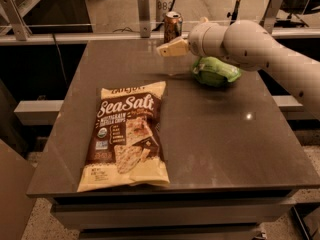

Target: Move orange can near brown chip bag

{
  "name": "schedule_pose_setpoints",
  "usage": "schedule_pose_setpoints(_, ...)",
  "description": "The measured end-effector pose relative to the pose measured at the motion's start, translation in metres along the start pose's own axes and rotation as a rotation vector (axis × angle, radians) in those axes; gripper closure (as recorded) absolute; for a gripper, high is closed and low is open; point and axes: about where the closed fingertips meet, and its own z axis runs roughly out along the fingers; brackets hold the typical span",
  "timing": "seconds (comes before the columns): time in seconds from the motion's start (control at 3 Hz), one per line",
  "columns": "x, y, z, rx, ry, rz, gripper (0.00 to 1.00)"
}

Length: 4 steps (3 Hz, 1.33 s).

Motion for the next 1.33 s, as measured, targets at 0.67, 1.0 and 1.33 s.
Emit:
schedule_pose_setpoints(0.67,0.003,-0.021,0.037,-0.046,-0.071,0.077,0.00)
schedule_pose_setpoints(1.0,-0.003,-0.026,0.054,-0.079,-0.093,0.091,0.00)
schedule_pose_setpoints(1.33,-0.003,-0.027,0.066,-0.099,-0.092,0.103,0.00)
